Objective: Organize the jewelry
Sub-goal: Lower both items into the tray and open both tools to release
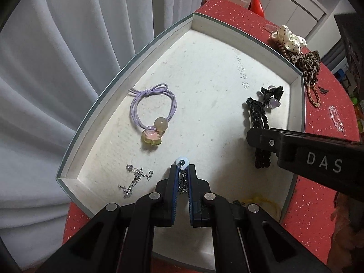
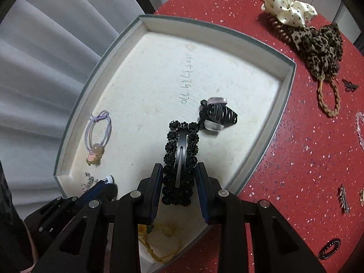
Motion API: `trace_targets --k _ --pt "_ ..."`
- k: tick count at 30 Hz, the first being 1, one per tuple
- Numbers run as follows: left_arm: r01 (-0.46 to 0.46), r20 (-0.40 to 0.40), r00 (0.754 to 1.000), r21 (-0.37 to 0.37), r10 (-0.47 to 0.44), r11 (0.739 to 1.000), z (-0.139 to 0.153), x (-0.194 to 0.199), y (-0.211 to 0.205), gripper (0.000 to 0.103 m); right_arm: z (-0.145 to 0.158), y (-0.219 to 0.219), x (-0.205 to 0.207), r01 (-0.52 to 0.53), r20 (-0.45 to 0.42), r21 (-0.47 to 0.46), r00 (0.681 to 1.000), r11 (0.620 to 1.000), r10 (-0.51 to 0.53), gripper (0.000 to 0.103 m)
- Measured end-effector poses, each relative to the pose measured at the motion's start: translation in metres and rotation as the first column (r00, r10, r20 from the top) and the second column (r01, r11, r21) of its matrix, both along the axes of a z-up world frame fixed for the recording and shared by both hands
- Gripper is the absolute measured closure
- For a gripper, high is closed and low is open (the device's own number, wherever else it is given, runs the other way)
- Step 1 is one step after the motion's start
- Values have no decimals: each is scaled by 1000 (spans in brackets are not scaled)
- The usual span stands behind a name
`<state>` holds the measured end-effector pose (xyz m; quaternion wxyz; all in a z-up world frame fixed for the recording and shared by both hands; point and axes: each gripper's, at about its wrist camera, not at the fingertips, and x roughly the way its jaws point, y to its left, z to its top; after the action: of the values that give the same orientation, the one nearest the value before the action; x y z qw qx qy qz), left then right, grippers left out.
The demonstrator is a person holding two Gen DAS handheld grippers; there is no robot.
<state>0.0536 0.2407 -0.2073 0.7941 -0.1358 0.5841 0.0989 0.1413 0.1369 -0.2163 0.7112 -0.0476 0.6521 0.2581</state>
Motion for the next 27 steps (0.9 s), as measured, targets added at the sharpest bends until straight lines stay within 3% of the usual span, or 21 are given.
trace_targets --k 8,16,21,22,23,24,25,27 --pt "-11 -19 1000 20 12 1000 1 2 -3 94 -5 0 7 7 -27 12 1000 1000 -7 70" --pt "-1 -29 1000 41 2 999 4 0 -4 94 3 -9 16 33 -48 55 998 998 -30 51" --pt "8 -29 1000 43 -7 999 7 0 -7 94 10 -12 14 43 -42 80 998 996 -40 50" --pt "13 -31 999 34 -12 999 8 0 -7 88 12 -14 15 48 -41 86 998 995 -44 50" --pt "14 -34 999 26 -13 1000 8 1 -8 45 17 -14 9 51 -39 92 998 994 -48 50" --pt "6 -32 999 30 -5 1000 9 0 -7 19 19 -15 9 54 -37 97 998 994 -50 50" --pt "-20 -8 1000 65 21 998 15 -3 -7 0 22 -17 9 58 -32 102 998 993 -55 50" --pt "-18 17 1000 82 16 996 21 -4 -7 0 27 -20 10 64 -27 112 998 992 -62 50"
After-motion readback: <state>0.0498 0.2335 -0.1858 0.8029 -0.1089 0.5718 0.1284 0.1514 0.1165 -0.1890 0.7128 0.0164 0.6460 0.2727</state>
